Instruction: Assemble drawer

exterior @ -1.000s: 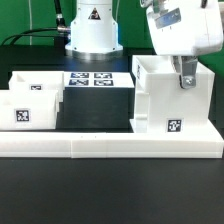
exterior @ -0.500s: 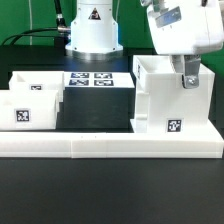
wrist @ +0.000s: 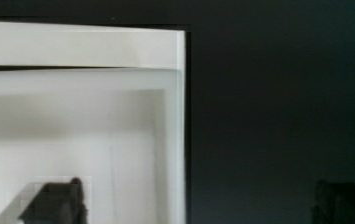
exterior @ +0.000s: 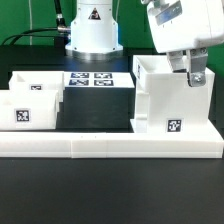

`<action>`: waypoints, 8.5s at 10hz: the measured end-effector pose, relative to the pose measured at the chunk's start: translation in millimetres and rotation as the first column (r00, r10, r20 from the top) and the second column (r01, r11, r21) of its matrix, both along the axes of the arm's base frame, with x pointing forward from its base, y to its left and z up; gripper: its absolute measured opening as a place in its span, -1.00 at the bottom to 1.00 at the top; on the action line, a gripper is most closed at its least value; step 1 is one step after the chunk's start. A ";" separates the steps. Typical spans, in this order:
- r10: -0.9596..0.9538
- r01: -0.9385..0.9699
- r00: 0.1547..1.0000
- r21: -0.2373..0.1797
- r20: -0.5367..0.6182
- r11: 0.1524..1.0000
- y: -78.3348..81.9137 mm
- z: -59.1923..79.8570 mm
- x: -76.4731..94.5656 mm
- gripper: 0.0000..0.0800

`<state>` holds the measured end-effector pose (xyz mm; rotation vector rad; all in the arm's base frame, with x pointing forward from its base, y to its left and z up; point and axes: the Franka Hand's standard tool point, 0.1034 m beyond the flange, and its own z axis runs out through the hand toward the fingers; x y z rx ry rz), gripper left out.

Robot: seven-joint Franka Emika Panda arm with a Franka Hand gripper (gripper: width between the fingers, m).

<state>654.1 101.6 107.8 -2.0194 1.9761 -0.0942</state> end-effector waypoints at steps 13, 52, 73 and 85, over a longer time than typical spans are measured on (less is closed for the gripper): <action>0.866 -0.843 0.497 -0.269 -0.060 0.466 -58.0 29.0 -48.7 0.62; 0.953 -0.961 -0.058 -0.241 -0.297 -0.133 -199.7 -98.6 -141.6 0.13; 0.730 -0.722 -0.610 -0.162 -0.308 -0.672 -168.4 -76.0 -138.7 -0.89; 0.220 -0.199 -0.942 -0.108 -0.253 -0.974 -157.2 -94.1 -150.2 -0.89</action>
Offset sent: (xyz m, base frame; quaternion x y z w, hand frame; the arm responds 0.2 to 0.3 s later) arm -0.0422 -0.0092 0.0291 -0.0149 -0.0632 -0.1536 0.9860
